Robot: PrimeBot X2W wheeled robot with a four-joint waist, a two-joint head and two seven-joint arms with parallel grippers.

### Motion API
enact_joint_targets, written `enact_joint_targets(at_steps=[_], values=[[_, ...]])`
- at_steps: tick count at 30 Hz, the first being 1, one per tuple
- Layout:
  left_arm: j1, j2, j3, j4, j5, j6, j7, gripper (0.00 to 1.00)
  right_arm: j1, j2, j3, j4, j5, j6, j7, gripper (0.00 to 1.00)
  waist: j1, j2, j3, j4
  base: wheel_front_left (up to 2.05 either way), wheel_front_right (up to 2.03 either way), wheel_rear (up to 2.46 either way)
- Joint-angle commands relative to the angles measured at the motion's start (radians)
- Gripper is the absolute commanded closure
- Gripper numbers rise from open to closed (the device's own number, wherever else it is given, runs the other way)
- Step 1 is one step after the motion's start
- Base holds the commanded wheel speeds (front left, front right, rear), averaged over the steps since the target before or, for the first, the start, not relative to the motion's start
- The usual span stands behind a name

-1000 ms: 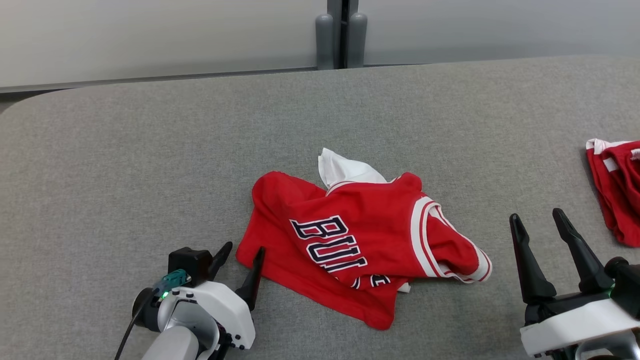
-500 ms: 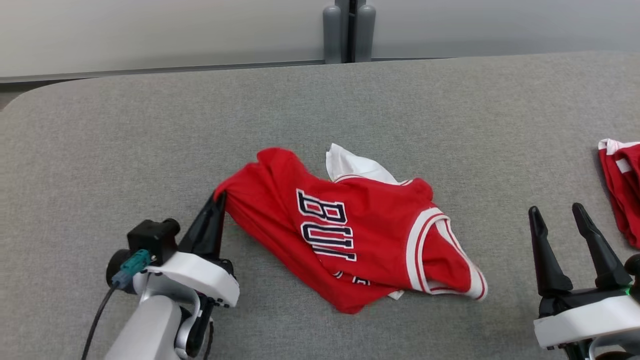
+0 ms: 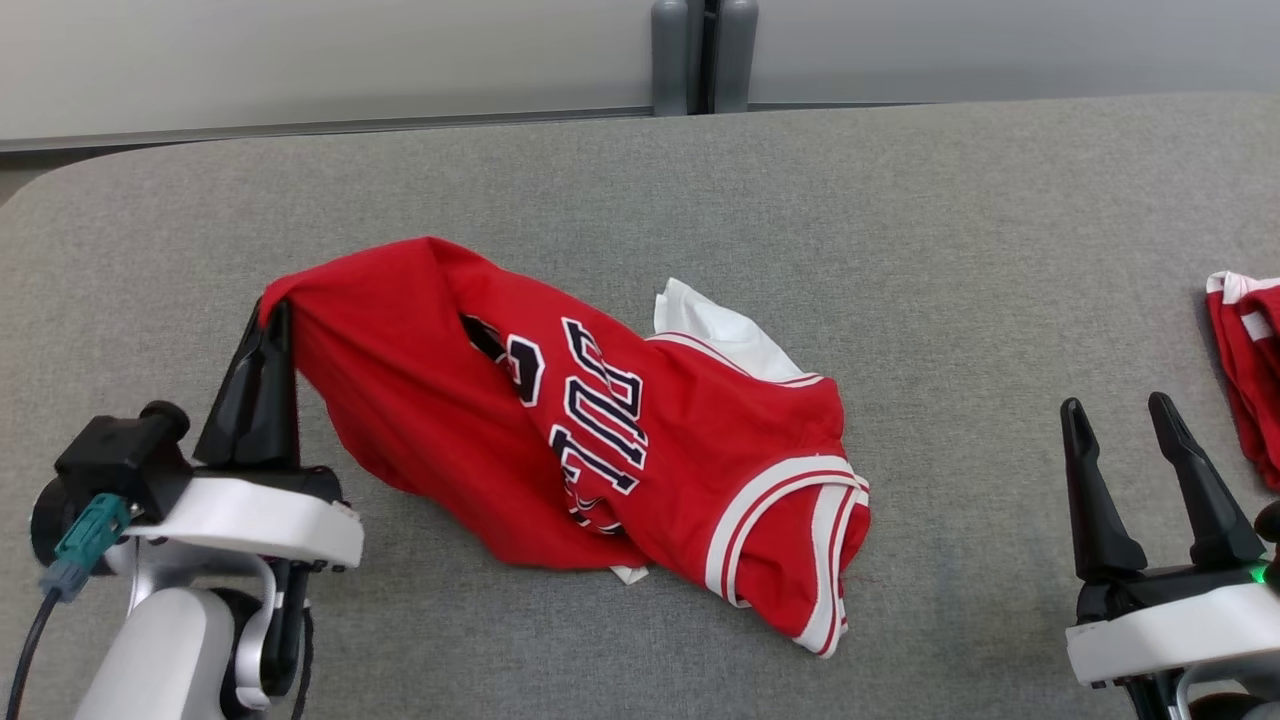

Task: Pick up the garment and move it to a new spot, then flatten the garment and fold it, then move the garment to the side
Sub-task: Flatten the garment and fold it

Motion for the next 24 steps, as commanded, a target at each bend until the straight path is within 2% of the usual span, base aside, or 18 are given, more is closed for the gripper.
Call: enact_joint_targets(at_steps=[1,5,9,13,14,15,16,19,24], values=[[0.019,0.013,0.018,0.014,-0.002,0.021,0.013,1.0,-0.007,0.0,-0.004,0.001,0.006,0.0,-0.011,0.0,0.0,0.0,0.006,-0.007,0.0,0.0,0.0],[0.052,0.016,0.051,0.075,-0.039,0.035,0.028,1.0,-0.014,0.005,-0.008,0.007,0.007,0.0,-0.012,0.0,0.0,0.0,0.019,-0.016,0.0,0.0,0.0],[0.074,0.001,0.065,0.2,-0.088,0.009,0.024,1.0,-0.023,0.008,-0.007,0.022,0.008,0.0,-0.017,0.0,0.0,0.0,0.035,-0.025,0.0,0.0,0.0],[0.06,-0.023,0.072,0.343,-0.134,-0.038,-0.007,1.0,-0.032,0.01,-0.009,0.033,0.01,0.0,-0.022,0.0,0.0,0.0,0.048,-0.027,0.0,0.0,0.0],[0.053,-0.035,0.073,0.369,-0.149,-0.055,-0.02,0.83,-0.034,0.01,-0.011,0.035,0.01,0.0,-0.022,0.0,0.0,0.0,0.048,-0.025,0.0,0.0,0.0],[0.047,-0.039,0.072,0.39,-0.153,-0.066,-0.034,0.32,-0.036,0.01,-0.011,0.036,0.011,0.0,-0.021,0.0,0.0,0.0,0.048,-0.024,0.0,0.0,0.0],[0.044,-0.039,0.071,0.408,-0.152,-0.077,-0.049,0.0,-0.037,0.009,-0.012,0.038,0.01,0.0,-0.022,0.0,0.0,0.0,0.047,-0.023,0.0,0.0,0.0],[0.031,-0.053,0.074,0.418,-0.139,-0.08,-0.098,0.0,-0.039,0.001,-0.018,0.031,0.004,0.0,-0.024,0.0,0.0,0.0,0.036,-0.014,0.0,0.0,0.0],[0.044,-0.061,0.1,0.334,-0.095,-0.073,-0.133,0.0,-0.027,-0.009,-0.019,0.019,0.003,0.0,-0.013,0.0,0.0,0.0,-0.007,0.001,0.0,0.0,0.0]])
